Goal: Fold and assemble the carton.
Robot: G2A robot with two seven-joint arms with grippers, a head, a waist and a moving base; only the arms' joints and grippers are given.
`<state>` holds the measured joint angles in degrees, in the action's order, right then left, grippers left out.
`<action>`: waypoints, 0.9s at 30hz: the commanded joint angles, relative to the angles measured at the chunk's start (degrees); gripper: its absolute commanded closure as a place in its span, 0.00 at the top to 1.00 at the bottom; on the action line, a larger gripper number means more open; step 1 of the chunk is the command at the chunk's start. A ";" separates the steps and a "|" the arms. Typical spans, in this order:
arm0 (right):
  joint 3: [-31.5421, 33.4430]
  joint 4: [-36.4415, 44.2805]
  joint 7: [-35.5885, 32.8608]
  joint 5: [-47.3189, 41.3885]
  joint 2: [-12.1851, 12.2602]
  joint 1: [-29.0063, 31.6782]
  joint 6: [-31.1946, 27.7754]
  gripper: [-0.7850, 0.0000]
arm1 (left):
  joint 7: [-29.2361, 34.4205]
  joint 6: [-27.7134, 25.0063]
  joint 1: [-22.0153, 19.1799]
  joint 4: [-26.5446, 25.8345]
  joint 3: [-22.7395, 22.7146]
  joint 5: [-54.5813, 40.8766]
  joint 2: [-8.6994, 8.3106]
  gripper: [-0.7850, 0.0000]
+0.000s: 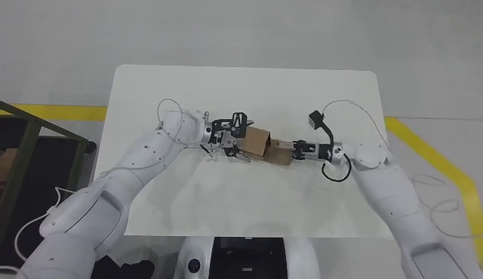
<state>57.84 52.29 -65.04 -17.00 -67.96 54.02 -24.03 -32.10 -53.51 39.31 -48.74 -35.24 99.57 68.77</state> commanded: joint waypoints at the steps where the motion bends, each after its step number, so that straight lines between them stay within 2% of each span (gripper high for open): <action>1: -0.50 0.06 0.68 0.76 -0.19 -0.38 -1.29 0.58 | 0.02 -0.10 0.04 -0.01 -0.06 -0.05 -0.04 1.00; 6: -0.73 3.22 5.14 4.86 -0.08 0.61 -4.10 0.54 | 0.02 0.06 0.15 -0.19 -0.17 0.00 -0.12 1.00; 10: 0.08 7.65 8.85 8.28 0.46 2.72 -3.74 0.54 | -0.09 -0.10 0.15 -0.30 -0.19 0.16 -0.19 1.00; 17: 1.83 15.97 13.87 14.84 1.59 6.80 1.55 0.76 | -0.42 -0.26 0.13 -0.39 -0.32 0.13 -0.27 1.00; 19: 2.40 17.57 14.92 15.39 1.81 7.81 3.18 0.99 | -0.54 -0.18 0.16 -0.41 -0.33 0.22 -0.30 1.00; 27: 6.91 22.30 14.33 14.00 3.27 12.28 3.87 1.00 | -1.06 -0.20 0.23 -0.48 -0.46 0.40 -0.47 1.00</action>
<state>64.29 74.18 -50.38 -2.68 -64.83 65.88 -20.14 -33.11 -53.75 39.52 -49.22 -35.67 99.99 68.31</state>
